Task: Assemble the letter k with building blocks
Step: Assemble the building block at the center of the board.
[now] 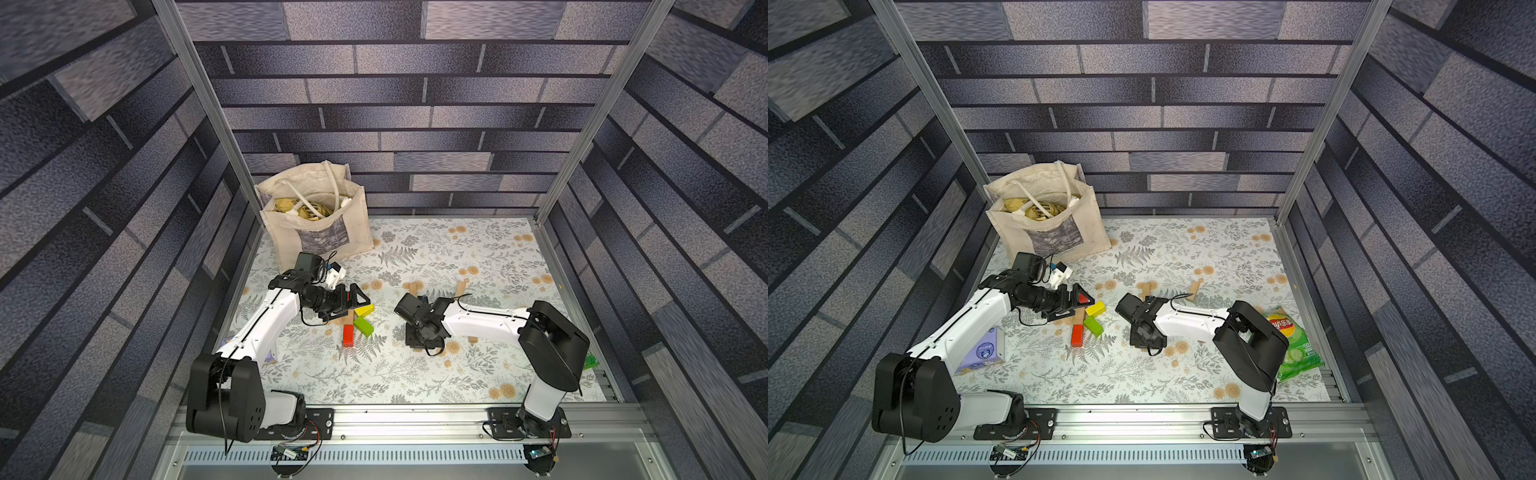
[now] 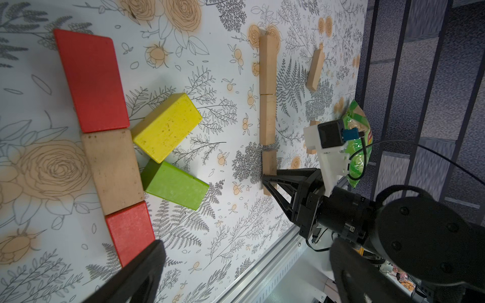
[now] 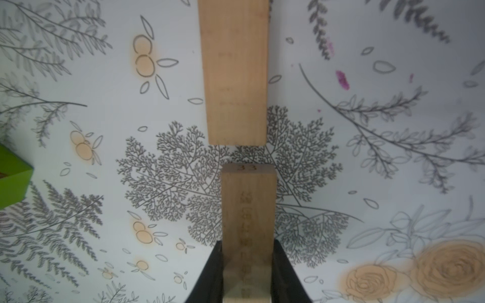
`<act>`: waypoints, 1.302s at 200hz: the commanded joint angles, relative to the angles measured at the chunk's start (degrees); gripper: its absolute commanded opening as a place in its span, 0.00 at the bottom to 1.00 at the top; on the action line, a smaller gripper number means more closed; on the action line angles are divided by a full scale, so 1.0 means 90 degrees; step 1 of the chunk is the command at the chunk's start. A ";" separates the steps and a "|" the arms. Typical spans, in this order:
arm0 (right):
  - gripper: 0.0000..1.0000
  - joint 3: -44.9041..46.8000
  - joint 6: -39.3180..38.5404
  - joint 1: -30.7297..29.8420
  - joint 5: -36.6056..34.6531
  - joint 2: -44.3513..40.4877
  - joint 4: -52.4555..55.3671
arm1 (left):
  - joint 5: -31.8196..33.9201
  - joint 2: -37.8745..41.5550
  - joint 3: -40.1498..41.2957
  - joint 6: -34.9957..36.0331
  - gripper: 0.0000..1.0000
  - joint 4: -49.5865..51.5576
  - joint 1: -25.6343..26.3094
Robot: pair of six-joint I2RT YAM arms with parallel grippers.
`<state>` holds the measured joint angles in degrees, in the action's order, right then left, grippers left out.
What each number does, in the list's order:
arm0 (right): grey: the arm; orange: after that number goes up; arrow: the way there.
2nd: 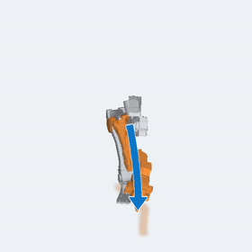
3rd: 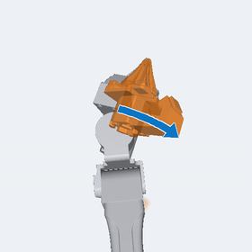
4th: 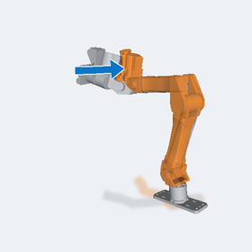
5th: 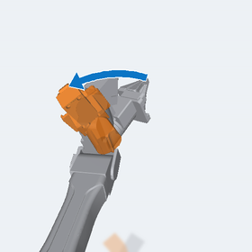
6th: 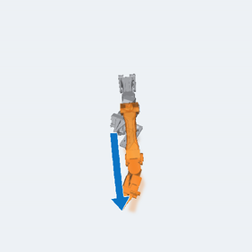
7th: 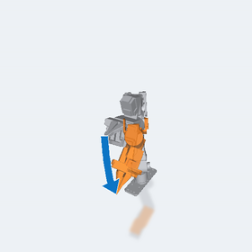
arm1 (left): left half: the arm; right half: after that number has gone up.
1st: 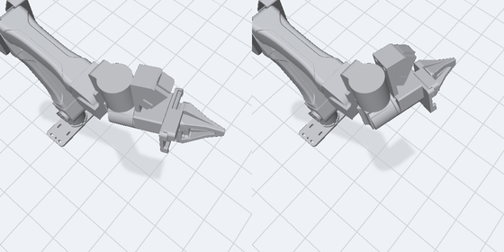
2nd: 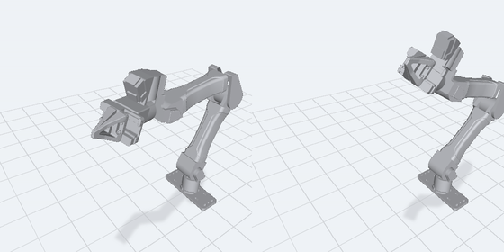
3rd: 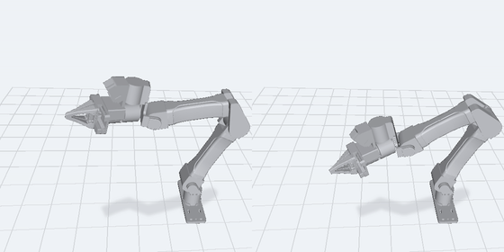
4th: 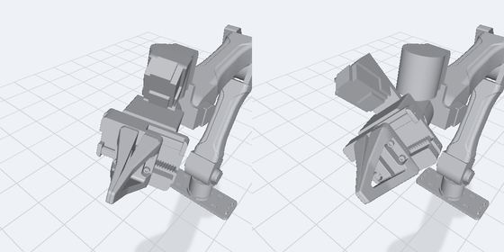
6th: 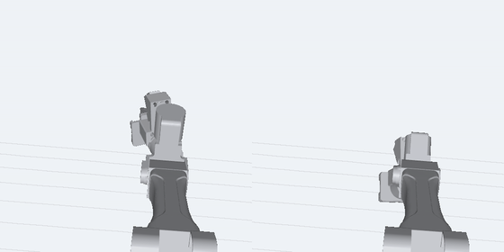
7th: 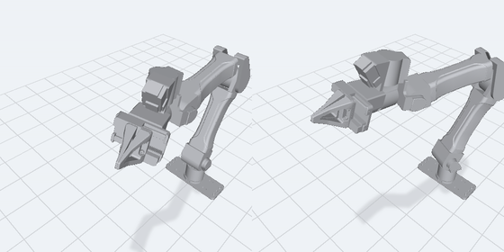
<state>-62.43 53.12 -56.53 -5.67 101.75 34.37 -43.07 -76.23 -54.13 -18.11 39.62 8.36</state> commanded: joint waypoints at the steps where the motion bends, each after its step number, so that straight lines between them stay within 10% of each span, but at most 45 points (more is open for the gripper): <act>1: 0.09 -0.0098 -0.0025 -0.0068 0.0018 0.0139 0.0053 | 0.0056 0.0013 0.0073 -0.0049 1.00 0.0061 -0.0049; 260: 0.23 -0.0243 -0.0106 -0.0067 -0.0251 0.0337 0.0278 | 0.0045 -0.0073 0.0076 -0.0027 1.00 0.0068 -0.0049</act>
<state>-64.45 52.27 -56.51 -7.38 103.53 35.31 -43.07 -76.23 -54.13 -18.11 39.62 8.36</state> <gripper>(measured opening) 0.285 0.997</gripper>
